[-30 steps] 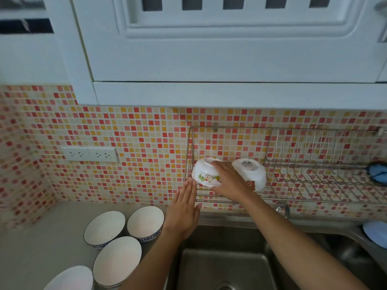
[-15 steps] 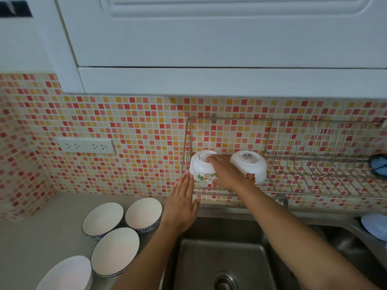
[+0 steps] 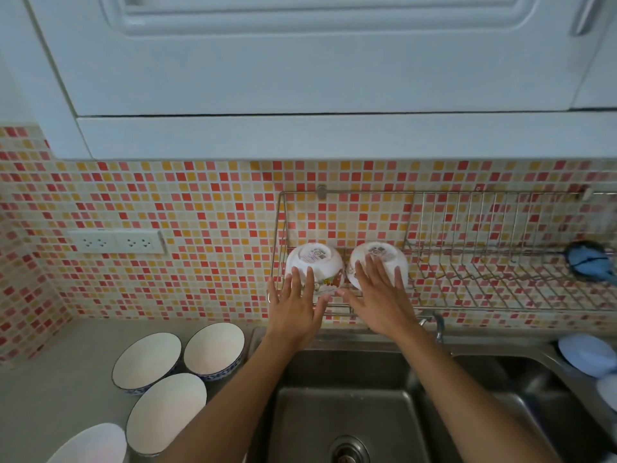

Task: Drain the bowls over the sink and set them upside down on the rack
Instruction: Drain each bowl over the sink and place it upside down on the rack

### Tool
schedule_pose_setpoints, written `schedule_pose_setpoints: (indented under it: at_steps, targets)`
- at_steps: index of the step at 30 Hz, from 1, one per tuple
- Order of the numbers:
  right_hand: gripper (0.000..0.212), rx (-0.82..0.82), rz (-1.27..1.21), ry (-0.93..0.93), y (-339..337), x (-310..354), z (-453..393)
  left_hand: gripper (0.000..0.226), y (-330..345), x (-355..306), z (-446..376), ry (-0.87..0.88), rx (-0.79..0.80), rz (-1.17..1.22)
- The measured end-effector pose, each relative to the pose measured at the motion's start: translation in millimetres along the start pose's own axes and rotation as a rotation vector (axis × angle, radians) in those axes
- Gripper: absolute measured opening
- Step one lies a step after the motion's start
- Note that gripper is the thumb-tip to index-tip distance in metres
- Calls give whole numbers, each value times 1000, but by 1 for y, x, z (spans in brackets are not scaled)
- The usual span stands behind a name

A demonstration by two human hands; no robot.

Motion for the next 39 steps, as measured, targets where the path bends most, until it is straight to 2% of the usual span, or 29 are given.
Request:
schedule_pose_setpoints:
  at_steps: [9, 14, 17, 20, 24, 27, 29, 33, 36, 38, 39]
  targets:
    - [101, -26, 55, 183, 3, 1, -1, 73, 0, -7, -8, -23, 42, -49]
    - [92, -113, 11, 171, 1, 1, 0, 71, -4, -6, -2, -19, 45, -64]
    - [80, -277, -103, 132, -1, 4, 9, 73, -11, -6, 18, -31, 31, -17]
    - [65, -445, -313, 105, -1, 16, 34, 68, -21, 6, 60, -42, 5, 133]
    - [54, -502, -508, 15, 12, 61, 75, 65, -26, 69, 137, -253, 30, 151]
    - [52, -429, -723, 31, 26, 115, 103, 66, -33, 135, 188, -501, 67, 107]
    - [49, -330, -778, -21, 38, 160, 120, 65, -42, 176, 214, -600, 63, 64]
    - [53, 89, -814, -20, 69, 250, 142, 59, -58, 248, 251, -739, -26, 22]
    - [31, 424, -775, -1, 89, 307, 155, 59, -61, 295, 276, -886, -16, -40]
    - [16, 529, -740, 12, 104, 339, 163, 60, -58, 321, 292, -993, 8, -5]
    - [18, 570, -721, 28, 113, 353, 167, 60, -55, 332, 300, -1031, 22, 31]
Point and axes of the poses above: each hand's wrist, its own z-axis away from the middle knuckle, its own y-axis out of the palm, x = y × z, the point moved 3 cm from there along -z, towards the middle knuckle, and after that the axes turned 14 degrees about -x, right-handed, at the moved point
